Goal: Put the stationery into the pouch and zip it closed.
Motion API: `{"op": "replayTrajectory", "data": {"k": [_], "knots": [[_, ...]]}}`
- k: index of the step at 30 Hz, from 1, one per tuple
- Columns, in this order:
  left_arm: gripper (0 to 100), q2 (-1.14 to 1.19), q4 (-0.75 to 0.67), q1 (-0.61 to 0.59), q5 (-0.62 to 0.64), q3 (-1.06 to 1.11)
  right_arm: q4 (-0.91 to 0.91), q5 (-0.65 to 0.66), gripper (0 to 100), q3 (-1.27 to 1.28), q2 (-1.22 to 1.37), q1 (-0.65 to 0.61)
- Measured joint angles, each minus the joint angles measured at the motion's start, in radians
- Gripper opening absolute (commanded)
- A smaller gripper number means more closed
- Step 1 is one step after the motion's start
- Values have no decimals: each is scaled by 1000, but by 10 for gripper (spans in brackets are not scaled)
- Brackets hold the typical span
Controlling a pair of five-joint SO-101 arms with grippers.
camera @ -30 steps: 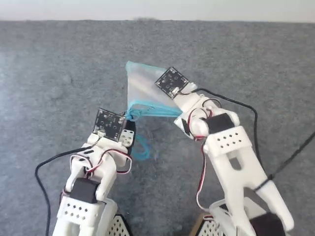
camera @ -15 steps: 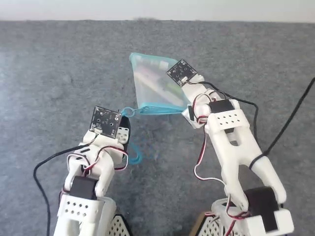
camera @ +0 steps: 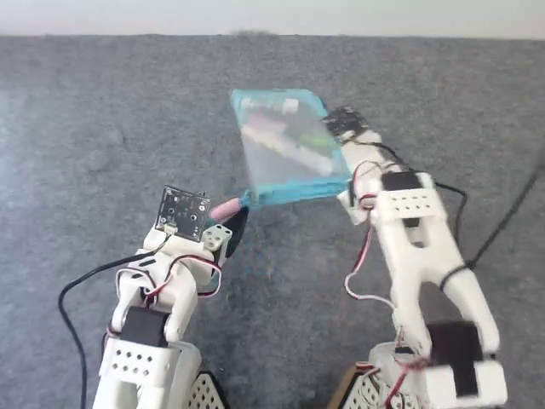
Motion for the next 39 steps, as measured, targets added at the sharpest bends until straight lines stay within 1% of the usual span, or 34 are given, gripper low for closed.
{"op": "replayTrajectory", "data": {"k": [5, 7, 9, 12, 16, 19, 26, 32, 35, 39], "knots": [[254, -2, -12, 0, 8, 0, 52, -11, 177, 48, -169, -9], [254, -2, -15, 0, 8, 0, 54, -12, 154, 92, -236, -44], [254, -2, -15, 0, 11, 0, 54, -26, 126, 137, -315, -71], [254, -2, -15, 0, 12, 0, 54, -72, 66, 186, -442, -71], [254, -5, -15, -2, 12, 0, 52, -94, 6, 282, -628, -78], [254, -69, -3, -2, 12, 0, 12, -94, 16, 388, -744, -78], [255, -353, 164, 5, 12, 38, -115, -94, 16, 674, -937, -78], [255, -354, 150, 8, 12, 81, -127, -94, 16, 847, -1117, -71], [255, -354, 110, 8, 12, 137, -127, -94, 16, 951, -1223, -15], [255, -353, 94, 8, 12, 221, -127, -97, 16, 1080, -1386, 75]]}}
